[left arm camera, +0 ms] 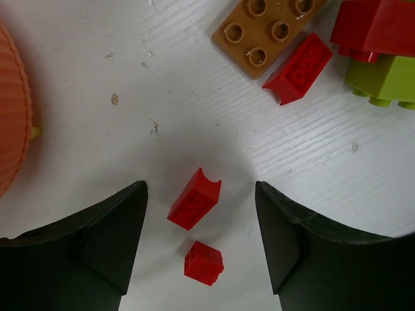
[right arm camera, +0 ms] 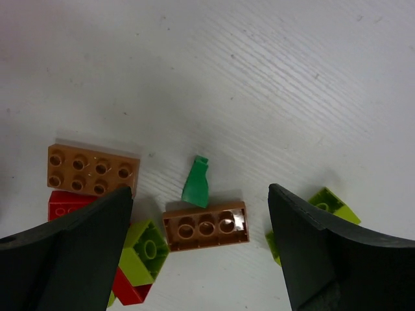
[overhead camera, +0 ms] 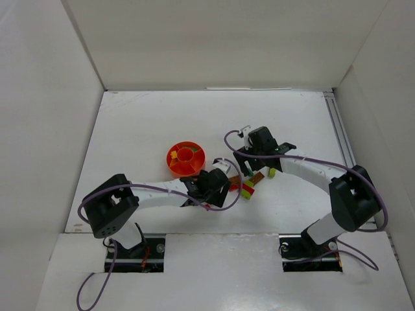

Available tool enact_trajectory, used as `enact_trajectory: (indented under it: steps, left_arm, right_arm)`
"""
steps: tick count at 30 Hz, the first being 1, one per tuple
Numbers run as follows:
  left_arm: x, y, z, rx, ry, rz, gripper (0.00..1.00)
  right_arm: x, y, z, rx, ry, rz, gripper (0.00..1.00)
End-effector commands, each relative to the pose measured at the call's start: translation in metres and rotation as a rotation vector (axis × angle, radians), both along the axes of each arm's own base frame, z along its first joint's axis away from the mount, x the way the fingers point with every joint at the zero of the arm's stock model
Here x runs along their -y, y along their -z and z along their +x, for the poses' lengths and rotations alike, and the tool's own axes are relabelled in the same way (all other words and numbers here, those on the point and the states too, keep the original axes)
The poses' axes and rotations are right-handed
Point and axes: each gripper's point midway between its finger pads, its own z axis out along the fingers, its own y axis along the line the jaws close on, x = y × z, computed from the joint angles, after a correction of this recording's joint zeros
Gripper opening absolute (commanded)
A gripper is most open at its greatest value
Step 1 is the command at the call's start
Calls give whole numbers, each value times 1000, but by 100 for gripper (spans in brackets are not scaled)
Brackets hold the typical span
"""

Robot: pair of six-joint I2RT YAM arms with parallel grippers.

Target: Sort the legos into containers by color

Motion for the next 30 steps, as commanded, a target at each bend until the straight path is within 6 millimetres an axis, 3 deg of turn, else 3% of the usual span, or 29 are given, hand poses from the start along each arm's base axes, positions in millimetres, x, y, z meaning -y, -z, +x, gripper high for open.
enact_trajectory:
  steps: [1, 10, 20, 23, 30]
  left_arm:
    - [9, -19, 10, 45, -24, -23, 64]
    - [15, -45, 18, 93, -36, -82, 66]
    - [13, -55, 19, 111, -43, -96, 67]
    - [14, -58, 19, 116, -44, -106, 67]
    - [8, -60, 20, 127, -64, -103, 67]
  right_arm:
    - [-17, -9, 17, 57, 47, 24, 89]
    - [-5, 5, 23, 74, 247, 45, 71]
    - [-5, 34, 23, 33, 289, 33, 67]
    - [-7, 40, 20, 11, 283, 44, 63]
    - [7, 55, 1, -40, 298, 17, 50]
